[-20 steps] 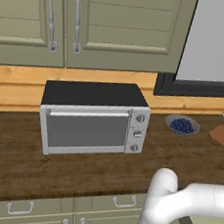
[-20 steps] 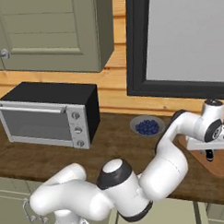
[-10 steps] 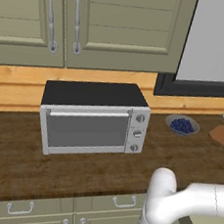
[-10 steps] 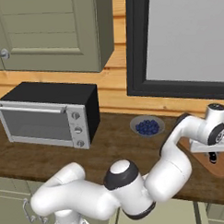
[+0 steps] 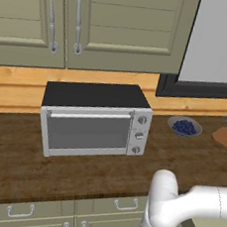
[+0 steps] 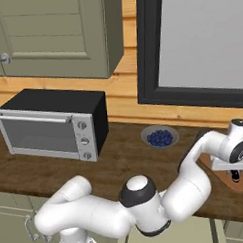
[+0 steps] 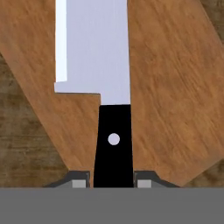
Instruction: Pick up the knife from the drawer and place it on the cutting board. Then place the meat from the plate to the cutting board.
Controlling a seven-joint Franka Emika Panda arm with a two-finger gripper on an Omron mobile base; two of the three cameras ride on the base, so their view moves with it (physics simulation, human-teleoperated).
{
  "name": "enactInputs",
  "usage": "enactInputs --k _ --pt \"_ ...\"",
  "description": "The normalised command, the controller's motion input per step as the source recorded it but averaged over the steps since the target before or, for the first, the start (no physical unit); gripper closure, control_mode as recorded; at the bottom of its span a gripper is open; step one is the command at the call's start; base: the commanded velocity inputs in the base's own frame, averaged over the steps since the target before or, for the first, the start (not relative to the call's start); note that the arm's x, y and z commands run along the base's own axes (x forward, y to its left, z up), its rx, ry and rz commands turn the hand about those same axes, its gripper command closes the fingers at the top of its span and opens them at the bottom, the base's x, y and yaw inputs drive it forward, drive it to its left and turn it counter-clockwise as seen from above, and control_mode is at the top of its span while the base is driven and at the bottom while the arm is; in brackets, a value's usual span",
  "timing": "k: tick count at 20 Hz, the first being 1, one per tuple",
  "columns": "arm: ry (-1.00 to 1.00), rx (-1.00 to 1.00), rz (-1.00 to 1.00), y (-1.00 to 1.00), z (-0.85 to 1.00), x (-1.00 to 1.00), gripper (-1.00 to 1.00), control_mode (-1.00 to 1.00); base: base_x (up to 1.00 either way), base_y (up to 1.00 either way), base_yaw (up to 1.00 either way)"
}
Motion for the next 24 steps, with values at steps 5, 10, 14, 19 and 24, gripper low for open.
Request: enactInputs --k 5,10,14,19,24 --pt "0.0 0.0 0.0 -0.13 -0.24 0.07 1.0 -1.0 0.0 0.0 0.0" --pt "0.0 0.01 0.0 -0.03 -0.07 0.0 -1.0 -1.0 0.0 0.0 0.0" --pt "0.0 0.0 0.0 0.0 0.0 0.0 -1.0 -1.0 0.0 0.0 0.0" --pt "0.0 0.0 0.0 0.0 0.0 0.0 -1.0 -1.0 0.0 0.0 0.0" --pt "0.0 0.0 0.0 0.0 0.22 -0.5 -1.0 -1.0 0.0 0.0 0.0"
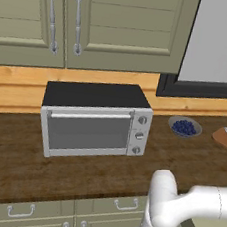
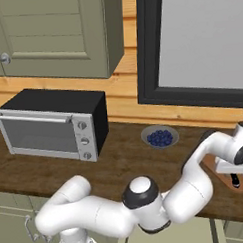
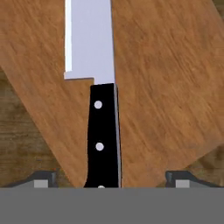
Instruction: Pick up the knife from the drawer and place it on the cutting board. Then place the meat from the plate to the cutting board.
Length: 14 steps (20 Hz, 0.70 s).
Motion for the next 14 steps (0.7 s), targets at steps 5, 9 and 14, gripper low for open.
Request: enactInputs --k 5,9,14 --pt "-0.03 0.0 0.0 0.13 0.52 -0.96 -1.0 -1.0 0.0 0.0 0.0" --pt "-0.02 0.0 0.07 0.43 0.61 -0.86 -1.0 -1.0 0.0 0.0 0.0" --pt "-0.01 0.0 0.18 0.46 0.35 -0.59 -1.0 -1.0 0.0 0.0 0.0"
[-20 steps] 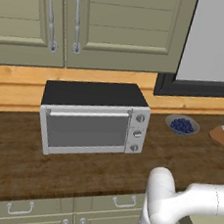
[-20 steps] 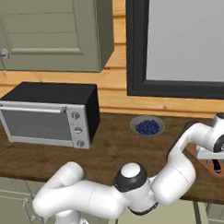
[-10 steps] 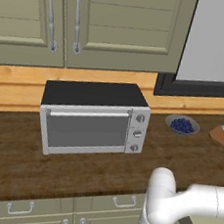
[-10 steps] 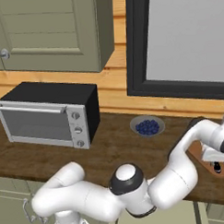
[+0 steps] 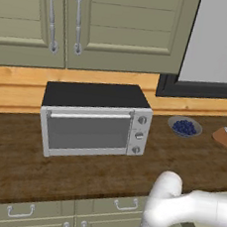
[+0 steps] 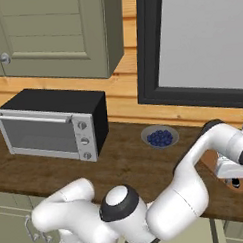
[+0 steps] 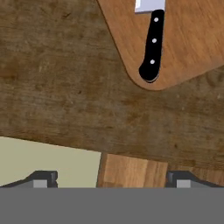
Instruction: Pick up the knife from the drawer and place it on the cutting board. Then place the meat from the plate to the cutting board.
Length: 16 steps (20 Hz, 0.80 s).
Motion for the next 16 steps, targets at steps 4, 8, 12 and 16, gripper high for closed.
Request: enactInputs --k 4,8,12,16 --pt "0.0 0.01 0.23 0.63 0.43 -0.66 -1.0 -1.0 0.0 0.0 0.0" --pt "-0.02 0.0 0.19 0.62 0.71 -0.84 -1.0 -1.0 0.0 0.0 0.0" --pt "0.01 -0.04 0.06 0.7 0.77 -0.6 -1.0 -1.0 0.0 0.0 0.0" --pt "0.0 -0.13 -0.01 0.99 0.67 -0.3 -1.0 -1.0 0.0 0.0 0.0"
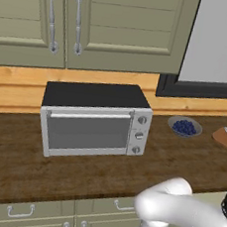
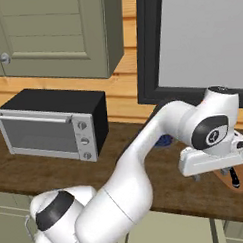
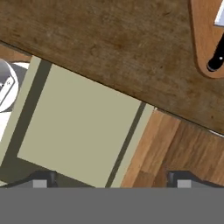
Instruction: Pick up the knife from the drawer and place it on the cutting board. Then place the meat from the plate to the cutting board.
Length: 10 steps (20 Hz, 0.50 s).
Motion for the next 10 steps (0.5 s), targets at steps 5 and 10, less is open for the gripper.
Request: enactInputs --k 5,10 --pt "0.03 -0.15 -0.04 1.0 0.69 -0.16 -1.0 -1.0 0.0 0.0 0.0" --pt "0.0 -0.17 -0.07 1.0 0.55 -0.08 -1.0 -1.0 0.0 0.0 0.0"
